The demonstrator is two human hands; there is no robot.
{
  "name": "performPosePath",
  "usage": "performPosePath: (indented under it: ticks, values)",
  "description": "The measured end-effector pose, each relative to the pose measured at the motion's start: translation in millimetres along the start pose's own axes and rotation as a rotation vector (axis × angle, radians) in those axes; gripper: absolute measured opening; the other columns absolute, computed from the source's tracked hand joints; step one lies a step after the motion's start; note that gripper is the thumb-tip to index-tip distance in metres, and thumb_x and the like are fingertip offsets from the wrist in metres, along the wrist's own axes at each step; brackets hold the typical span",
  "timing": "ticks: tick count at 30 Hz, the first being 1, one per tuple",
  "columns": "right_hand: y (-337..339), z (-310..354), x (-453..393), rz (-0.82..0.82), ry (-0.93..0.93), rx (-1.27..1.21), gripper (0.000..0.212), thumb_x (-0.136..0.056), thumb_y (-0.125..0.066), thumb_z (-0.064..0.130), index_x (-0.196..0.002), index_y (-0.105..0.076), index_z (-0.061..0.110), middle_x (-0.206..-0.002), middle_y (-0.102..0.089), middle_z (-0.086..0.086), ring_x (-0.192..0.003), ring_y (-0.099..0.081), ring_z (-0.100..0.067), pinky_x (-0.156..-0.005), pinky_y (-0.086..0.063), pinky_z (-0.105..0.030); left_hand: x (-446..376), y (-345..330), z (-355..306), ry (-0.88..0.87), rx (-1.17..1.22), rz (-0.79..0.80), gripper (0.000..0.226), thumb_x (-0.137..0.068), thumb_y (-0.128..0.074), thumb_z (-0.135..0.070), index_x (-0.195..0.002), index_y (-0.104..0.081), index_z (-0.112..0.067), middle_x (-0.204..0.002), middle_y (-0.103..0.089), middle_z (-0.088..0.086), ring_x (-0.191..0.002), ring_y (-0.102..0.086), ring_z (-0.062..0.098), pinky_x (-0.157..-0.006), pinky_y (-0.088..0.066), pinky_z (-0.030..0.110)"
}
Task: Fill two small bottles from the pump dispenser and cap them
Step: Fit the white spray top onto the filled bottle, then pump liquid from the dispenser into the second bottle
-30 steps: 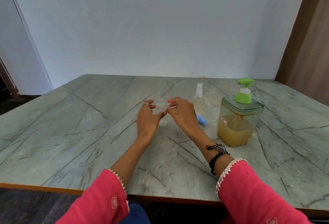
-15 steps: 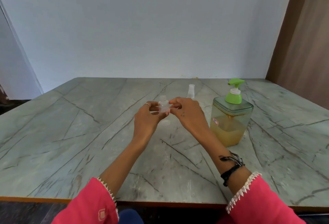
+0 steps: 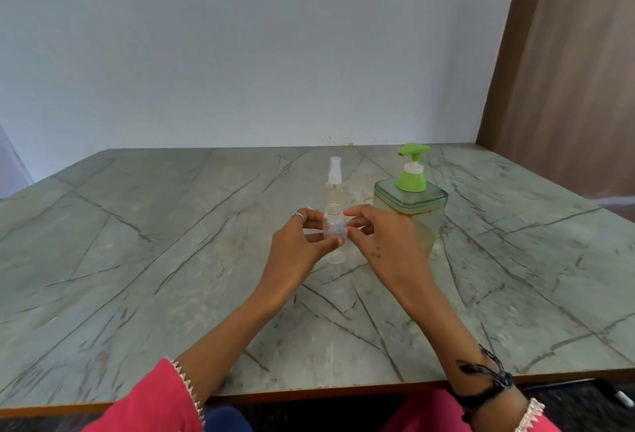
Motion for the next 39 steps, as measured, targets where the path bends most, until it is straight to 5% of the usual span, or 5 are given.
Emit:
performPosePath:
  ticks: [19,27,30,34,39]
  values:
    - [42.4,-12.2,2.1,-0.686,0.288,0.223,0.015,-0.083,-0.068,0.02,-0.096,-0.068,0.012,-0.092,-0.057,-0.008,-0.086,-0.04,-0.013,-0.072,-0.039,-0.027,8.2,-2.7,14.7,-0.022,0.08,0.0,0.033,-0.074,-0.076,-0.021,-0.09,-0.053,-0.038,-0.092,-0.064,-0.016,-0.084,-0.062,-0.005,-0.068,-0.048,0.006]
    - [51.2,-22.8,-17.8,-0.421,0.088,-0.199,0.074,-0.077,-0.079,0.031,-0.131,-0.03,0.041,-0.127,-0.036,0.014,-0.119,-0.04,-0.005,-0.097,-0.033,-0.017,6.1,-4.0,15.4,-0.017,0.081,-0.005,0.034,-0.074,-0.077,-0.019,-0.089,-0.052,-0.038,-0.09,-0.062,-0.019,-0.081,-0.06,-0.009,-0.067,-0.047,0.004]
    - [54.9,-25.6,-23.2,-0.244,0.084,-0.315,0.063,-0.086,-0.07,0.025,-0.135,-0.034,0.043,-0.118,-0.049,0.025,-0.11,-0.047,0.017,-0.086,-0.036,-0.001,6.1,-4.1,16.6,-0.021,0.081,-0.003,0.032,-0.074,-0.076,-0.019,-0.096,-0.056,-0.032,-0.093,-0.064,-0.015,-0.085,-0.061,-0.006,-0.068,-0.047,0.004]
    - [64.7,-33.1,-26.3,-0.178,0.11,-0.515,0.043,-0.092,-0.051,0.021,-0.134,-0.051,0.031,-0.124,-0.063,0.005,-0.12,-0.055,-0.005,-0.099,-0.044,-0.023,6.6,-4.8,15.4,-0.034,0.073,-0.001,0.035,-0.075,-0.075,-0.02,-0.103,-0.056,-0.029,-0.094,-0.063,-0.016,-0.087,-0.061,-0.006,-0.069,-0.047,0.004]
    - [70.3,-26.8,-32.4,-0.2,0.129,-0.54,0.032,-0.095,-0.053,0.003,-0.123,-0.058,0.017,-0.114,-0.069,-0.006,-0.108,-0.064,-0.007,-0.09,-0.048,-0.016,6.0,-4.0,13.9,-0.029,0.073,-0.004,0.035,-0.076,-0.075,-0.02,-0.104,-0.057,-0.028,-0.094,-0.064,-0.015,-0.088,-0.061,-0.004,-0.07,-0.048,0.004]
Point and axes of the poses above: each hand's wrist, its own x-axis away from the middle knuckle, its own y-axis out of the back of the hand, z = x × y, the point moved 4 cm from there along -x, towards the middle knuckle
